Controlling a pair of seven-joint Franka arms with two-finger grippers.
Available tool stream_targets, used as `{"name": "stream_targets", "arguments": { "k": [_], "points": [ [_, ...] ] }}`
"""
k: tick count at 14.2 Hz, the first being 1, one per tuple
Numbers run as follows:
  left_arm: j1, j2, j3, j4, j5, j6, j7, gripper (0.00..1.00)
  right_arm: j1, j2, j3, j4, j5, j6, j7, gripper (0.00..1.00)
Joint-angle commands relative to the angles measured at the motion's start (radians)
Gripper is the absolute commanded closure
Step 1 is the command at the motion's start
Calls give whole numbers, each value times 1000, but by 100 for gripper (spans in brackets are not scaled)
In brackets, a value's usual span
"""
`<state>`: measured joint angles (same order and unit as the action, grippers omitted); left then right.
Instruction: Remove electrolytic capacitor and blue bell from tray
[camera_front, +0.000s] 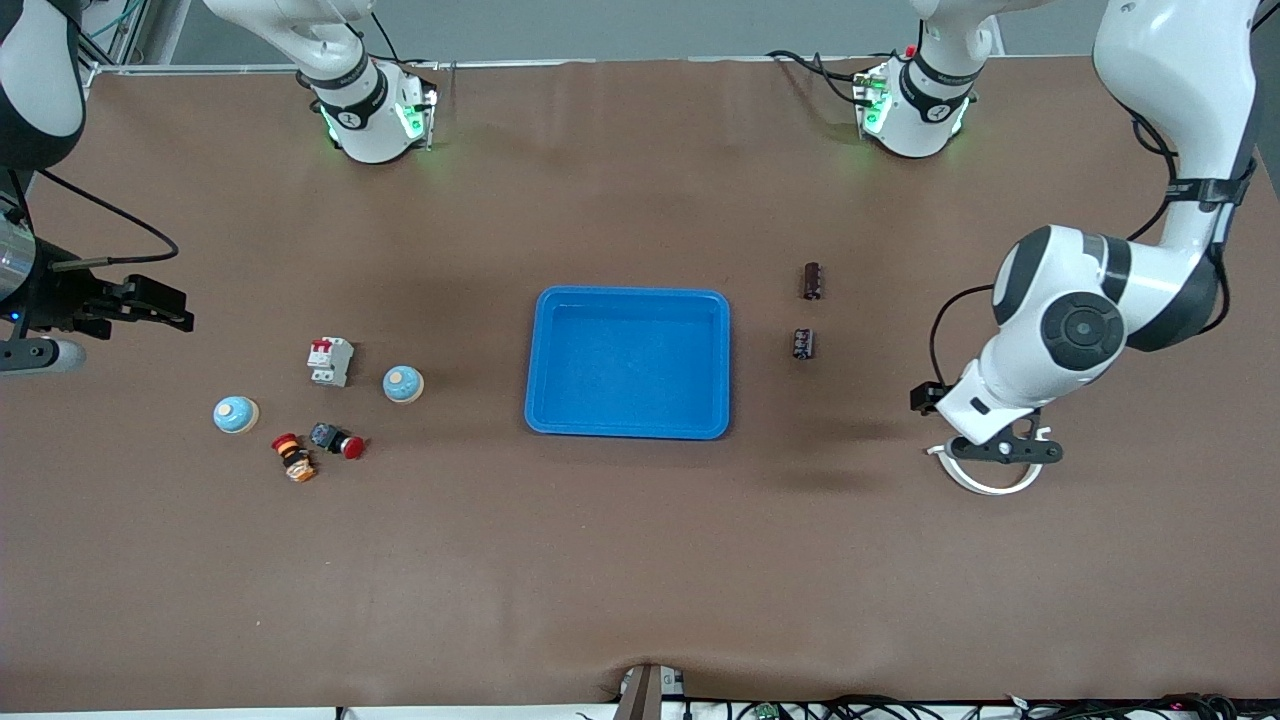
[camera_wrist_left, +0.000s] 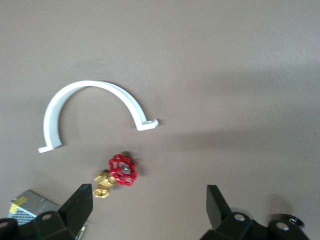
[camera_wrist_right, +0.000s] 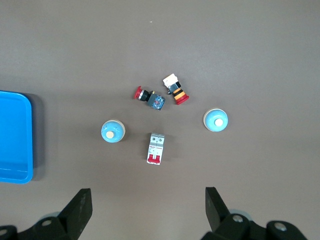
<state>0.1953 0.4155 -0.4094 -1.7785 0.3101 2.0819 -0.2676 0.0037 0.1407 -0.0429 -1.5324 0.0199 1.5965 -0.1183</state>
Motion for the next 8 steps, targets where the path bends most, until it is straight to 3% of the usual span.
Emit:
{"name": "stream_targets", "arguments": {
  "k": [1, 6, 7, 8],
  "points": [
    [32, -14, -12, 28, -22, -31, 44, 0, -4, 2, 5, 12, 5, -4, 12, 0],
    [70, -38, -8, 71, -121, -34, 62, 0, -4, 2, 5, 14, 3, -4, 12, 0],
    [41, -52, 12, 86, -150, -49, 65, 0, -5, 2, 5, 14, 3, -4, 12, 0],
    [-14, -69, 90, 108, -175, -74, 82, 0, -5, 2, 5, 14, 3, -4, 12, 0]
  ]
}}
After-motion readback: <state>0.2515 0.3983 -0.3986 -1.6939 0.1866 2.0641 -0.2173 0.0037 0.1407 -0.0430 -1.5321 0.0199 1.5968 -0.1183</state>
